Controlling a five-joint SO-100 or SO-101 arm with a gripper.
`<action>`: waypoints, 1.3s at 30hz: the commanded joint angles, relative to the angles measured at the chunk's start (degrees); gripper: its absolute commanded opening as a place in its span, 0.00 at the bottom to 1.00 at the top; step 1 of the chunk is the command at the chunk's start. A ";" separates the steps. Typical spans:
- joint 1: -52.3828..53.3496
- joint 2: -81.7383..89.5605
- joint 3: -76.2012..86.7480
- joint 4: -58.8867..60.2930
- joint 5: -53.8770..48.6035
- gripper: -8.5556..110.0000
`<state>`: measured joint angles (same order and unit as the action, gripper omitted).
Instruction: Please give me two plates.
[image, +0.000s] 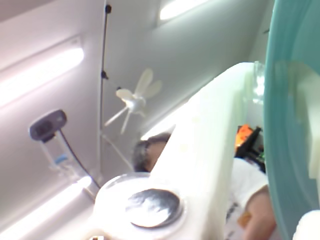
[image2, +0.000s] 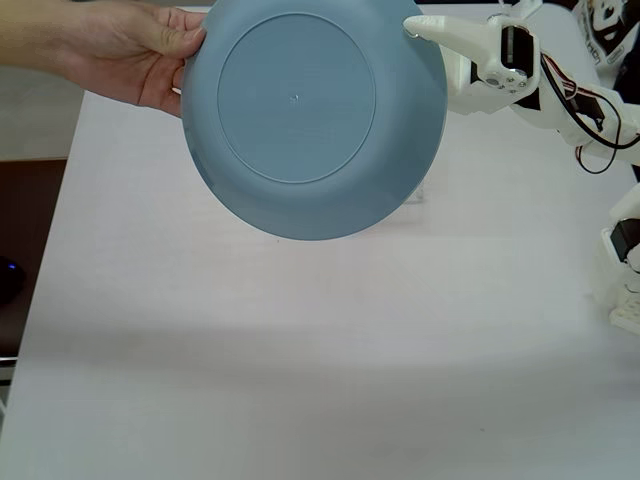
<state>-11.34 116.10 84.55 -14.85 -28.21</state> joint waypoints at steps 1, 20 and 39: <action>0.44 3.43 0.44 -0.53 -2.72 0.42; 11.69 19.16 -0.35 38.94 1.93 0.21; 43.07 3.87 -4.39 56.95 -0.53 0.07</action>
<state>29.00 122.43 84.90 41.40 -26.46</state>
